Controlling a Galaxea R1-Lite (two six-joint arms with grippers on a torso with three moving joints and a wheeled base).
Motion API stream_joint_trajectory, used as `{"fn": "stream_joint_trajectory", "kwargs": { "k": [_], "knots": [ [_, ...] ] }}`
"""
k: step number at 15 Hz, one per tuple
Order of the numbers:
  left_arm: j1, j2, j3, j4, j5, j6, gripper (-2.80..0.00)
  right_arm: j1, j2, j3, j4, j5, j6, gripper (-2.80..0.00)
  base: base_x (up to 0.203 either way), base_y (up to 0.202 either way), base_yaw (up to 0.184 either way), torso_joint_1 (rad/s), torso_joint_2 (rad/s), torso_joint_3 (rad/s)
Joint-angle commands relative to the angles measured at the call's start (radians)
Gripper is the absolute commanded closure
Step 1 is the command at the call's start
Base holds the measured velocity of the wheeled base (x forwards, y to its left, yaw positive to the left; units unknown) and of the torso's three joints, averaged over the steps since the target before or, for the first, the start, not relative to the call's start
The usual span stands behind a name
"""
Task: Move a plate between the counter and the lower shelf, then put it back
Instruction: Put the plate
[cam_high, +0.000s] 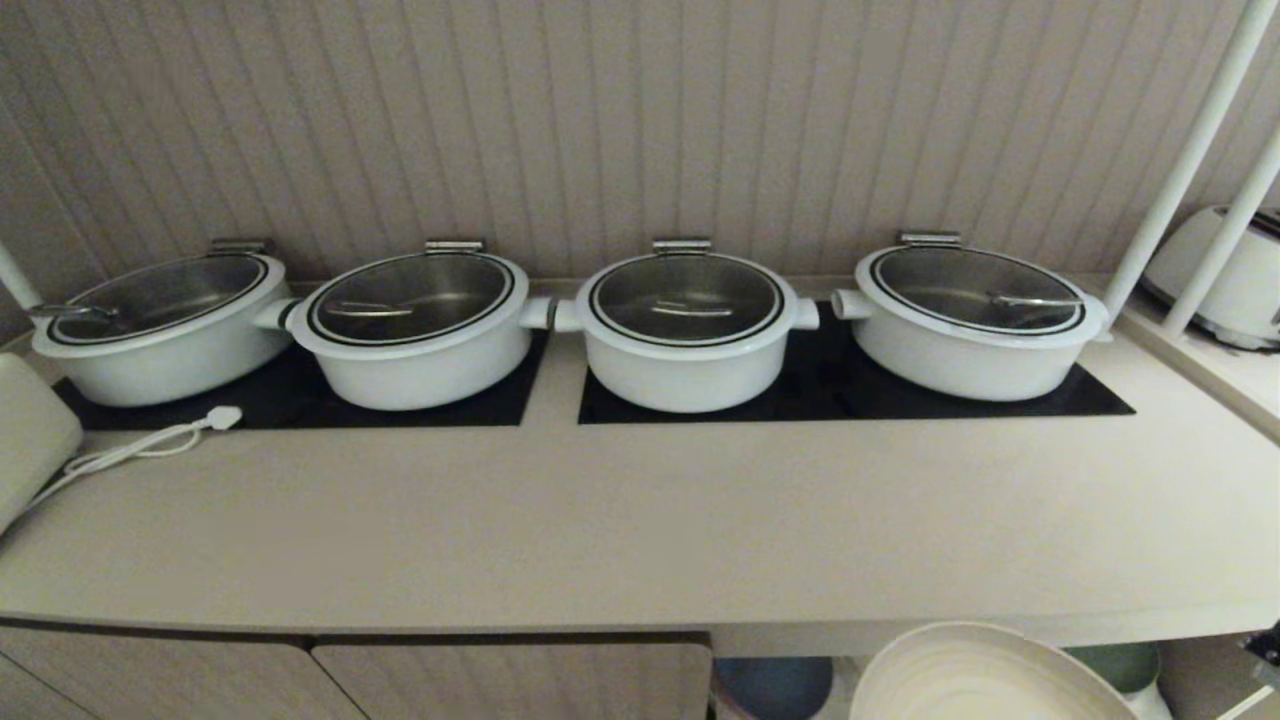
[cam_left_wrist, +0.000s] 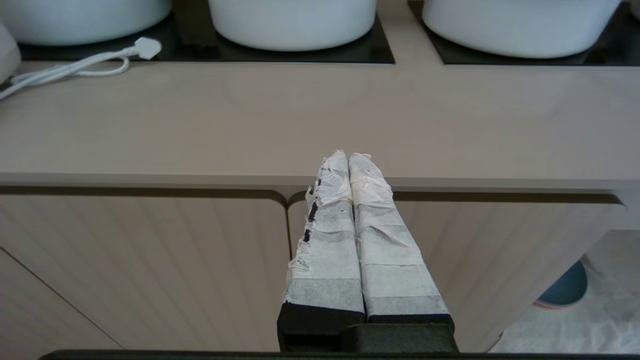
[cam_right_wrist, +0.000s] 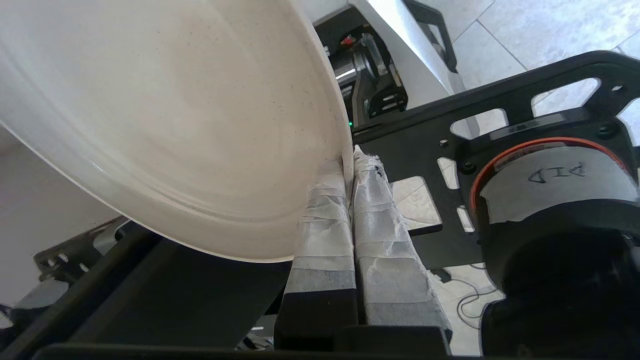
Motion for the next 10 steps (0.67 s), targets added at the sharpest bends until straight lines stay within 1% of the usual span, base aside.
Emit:
{"fn": "stream_joint_trajectory", "kwargs": {
  "k": [1,5,8,10],
  "knots": [
    [0.0,0.0,0.0,0.001,0.001,-0.001,0.0,0.001,0.002,-0.009,0.005,0.002,0.006,0.0,0.0,0.0,0.0,0.0,0.0,0.0],
    [0.0,0.0,0.0,0.001,0.001,-0.001,0.0,0.001,0.027,-0.015,-0.003,0.006,0.013,0.0,0.0,0.0,0.0,0.0,0.0,0.0],
    [0.0,0.0,0.0,0.001,0.001,-0.001,0.0,0.001,0.053,-0.017,-0.061,0.006,0.017,0.0,0.0,0.0,0.0,0.0,0.0,0.0],
    [0.0,0.0,0.0,-0.001,0.001,-0.001,0.0,0.0,0.084,-0.033,-0.075,0.006,0.017,0.0,0.0,0.0,0.0,0.0,0.0,0.0]
  ]
}}
